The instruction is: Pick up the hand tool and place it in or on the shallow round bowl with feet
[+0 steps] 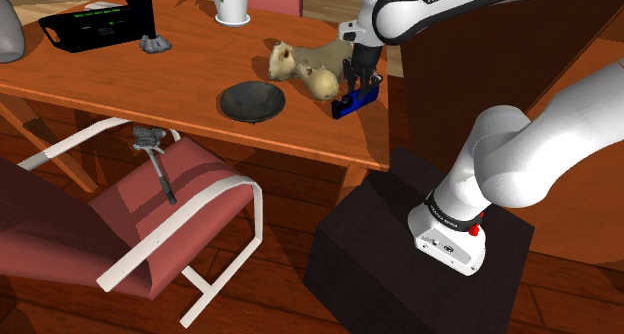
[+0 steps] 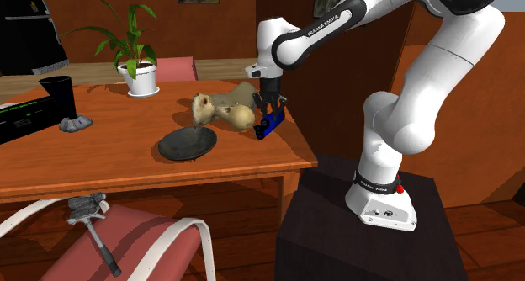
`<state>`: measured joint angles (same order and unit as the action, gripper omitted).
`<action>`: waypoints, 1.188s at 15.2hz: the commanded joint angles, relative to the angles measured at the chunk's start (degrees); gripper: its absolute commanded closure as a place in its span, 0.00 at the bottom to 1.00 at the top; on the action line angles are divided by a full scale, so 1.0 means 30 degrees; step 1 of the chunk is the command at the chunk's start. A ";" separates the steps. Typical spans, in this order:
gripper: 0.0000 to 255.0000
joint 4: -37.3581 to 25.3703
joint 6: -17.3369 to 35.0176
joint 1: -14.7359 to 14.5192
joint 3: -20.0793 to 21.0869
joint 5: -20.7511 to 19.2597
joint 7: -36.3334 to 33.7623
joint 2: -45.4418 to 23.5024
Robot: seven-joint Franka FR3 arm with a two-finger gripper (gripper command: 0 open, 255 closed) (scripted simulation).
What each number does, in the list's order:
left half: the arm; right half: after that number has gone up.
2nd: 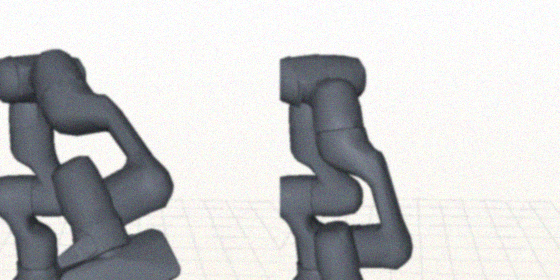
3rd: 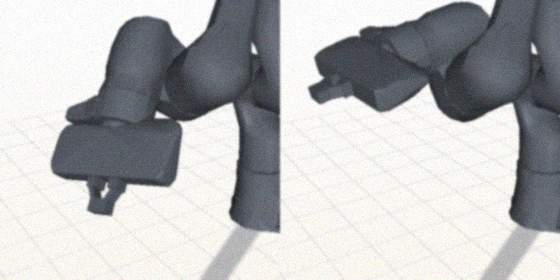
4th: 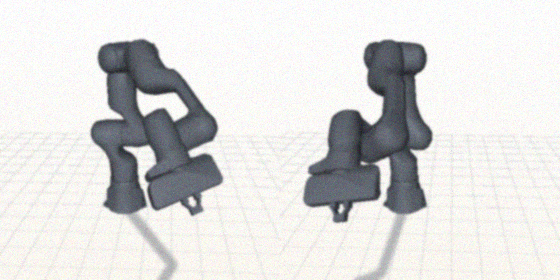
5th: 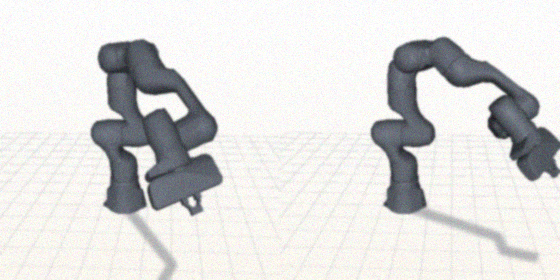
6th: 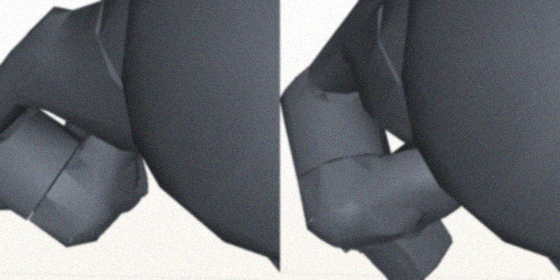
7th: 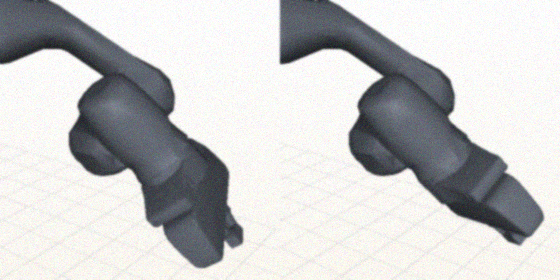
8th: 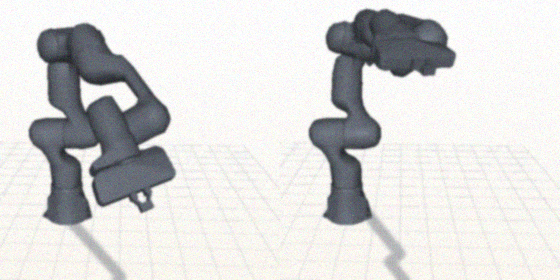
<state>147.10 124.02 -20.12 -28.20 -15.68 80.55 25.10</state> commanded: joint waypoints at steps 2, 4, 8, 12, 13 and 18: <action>1.00 -0.0455 -0.0933 0.0030 0.0195 0.0027 -0.0015 0.0431; 1.00 -0.0796 -0.1520 0.0034 0.0325 0.0061 -0.0024 0.0681; 1.00 -0.1523 -0.2669 0.0029 0.0574 0.0147 -0.0028 0.1108; 1.00 -0.2308 -0.3785 0.0009 0.0809 0.0253 -0.0015 0.1442; 1.00 -0.2513 -0.4059 0.0002 0.0865 0.0281 -0.0010 0.1511; 1.00 -0.3711 -0.4519 -0.0575 0.1349 0.0891 -0.0541 0.0679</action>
<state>136.74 110.25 -21.16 -24.67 -13.67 79.69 28.25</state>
